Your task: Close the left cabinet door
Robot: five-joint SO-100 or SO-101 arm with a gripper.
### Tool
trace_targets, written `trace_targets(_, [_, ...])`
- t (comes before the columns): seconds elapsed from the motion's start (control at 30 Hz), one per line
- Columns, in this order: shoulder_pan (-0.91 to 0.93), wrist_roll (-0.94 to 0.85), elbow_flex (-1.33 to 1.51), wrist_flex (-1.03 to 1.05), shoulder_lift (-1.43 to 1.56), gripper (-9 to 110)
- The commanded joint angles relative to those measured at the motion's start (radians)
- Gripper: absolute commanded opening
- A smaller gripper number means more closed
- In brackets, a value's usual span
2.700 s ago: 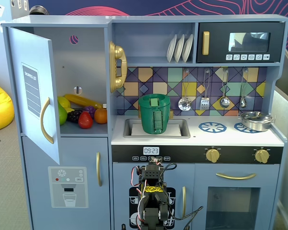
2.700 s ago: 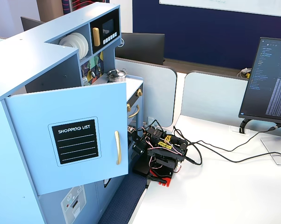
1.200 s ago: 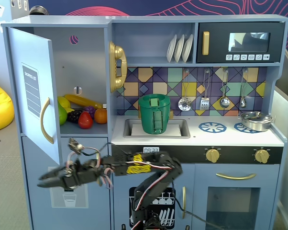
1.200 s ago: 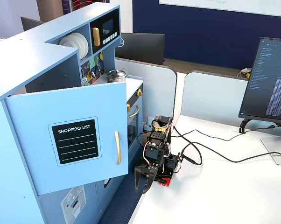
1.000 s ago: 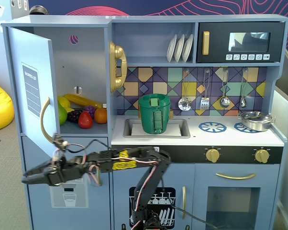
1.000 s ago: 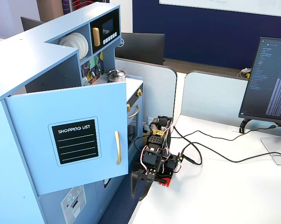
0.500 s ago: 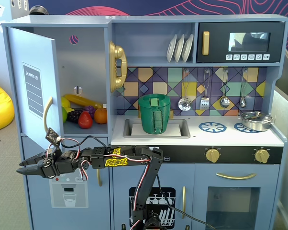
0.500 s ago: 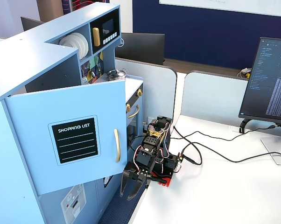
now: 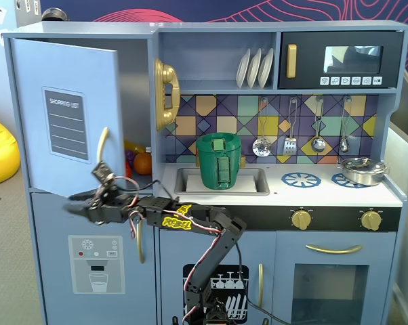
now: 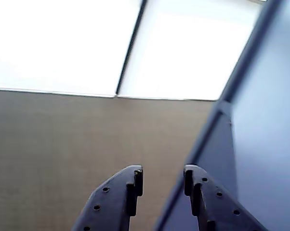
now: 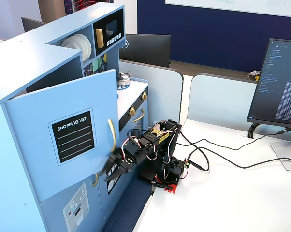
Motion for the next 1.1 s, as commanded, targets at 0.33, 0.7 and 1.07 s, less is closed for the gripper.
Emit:
trace_targets(0.33, [0.365,-0.063,0.018,-0.202,0.049,0])
trace_targets(0.7, [0.356,-0.049,0.048,-0.124,0.103,0])
trace_targets(1.07, [0.511,0.071,0.17,0.523,0.468,0])
